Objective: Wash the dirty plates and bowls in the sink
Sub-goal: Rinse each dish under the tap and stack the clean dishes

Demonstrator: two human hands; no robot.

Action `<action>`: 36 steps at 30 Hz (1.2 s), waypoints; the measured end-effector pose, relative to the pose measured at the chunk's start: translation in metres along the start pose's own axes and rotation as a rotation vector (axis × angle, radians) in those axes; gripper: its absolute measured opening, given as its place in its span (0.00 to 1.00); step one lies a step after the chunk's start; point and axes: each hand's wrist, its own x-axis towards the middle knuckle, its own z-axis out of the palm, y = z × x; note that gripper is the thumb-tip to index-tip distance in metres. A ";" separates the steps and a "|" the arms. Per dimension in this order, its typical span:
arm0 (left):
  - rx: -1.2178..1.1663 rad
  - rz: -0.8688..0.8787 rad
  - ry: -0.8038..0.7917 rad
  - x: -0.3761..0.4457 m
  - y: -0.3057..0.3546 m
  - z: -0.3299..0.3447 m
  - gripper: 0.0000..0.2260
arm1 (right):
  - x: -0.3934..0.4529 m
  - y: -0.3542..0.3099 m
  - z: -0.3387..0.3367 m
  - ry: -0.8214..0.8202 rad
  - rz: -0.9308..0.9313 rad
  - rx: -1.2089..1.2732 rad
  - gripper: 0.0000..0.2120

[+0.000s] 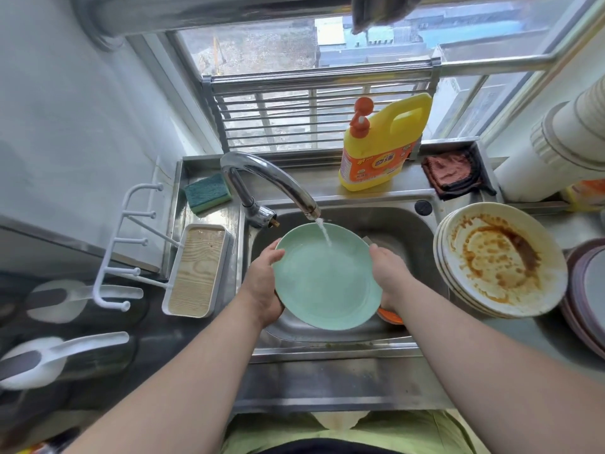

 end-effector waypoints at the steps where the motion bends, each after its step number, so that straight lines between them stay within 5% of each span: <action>1: 0.039 -0.010 0.016 0.000 -0.002 -0.003 0.19 | 0.001 -0.001 0.006 0.016 -0.054 0.011 0.13; 4: 0.103 -0.132 0.110 0.002 -0.007 -0.017 0.36 | 0.000 -0.004 0.019 0.047 -0.217 0.023 0.11; 7: 0.109 -0.246 0.147 0.009 -0.014 -0.028 0.40 | -0.008 -0.015 0.021 0.024 -0.361 0.016 0.09; 17: -0.195 -0.225 0.020 0.027 -0.030 0.024 0.38 | -0.037 -0.054 -0.024 0.052 -0.643 -0.311 0.18; 23: -0.085 -0.129 -0.035 0.034 -0.016 0.054 0.34 | -0.043 -0.050 -0.056 0.140 -0.682 -0.340 0.15; 30: 0.214 0.150 -0.119 0.032 0.029 0.042 0.19 | -0.026 -0.005 -0.050 0.174 -0.504 -0.148 0.15; 36: 0.274 0.146 -0.156 0.005 0.059 0.016 0.23 | -0.011 0.014 0.001 -0.048 -0.001 0.158 0.12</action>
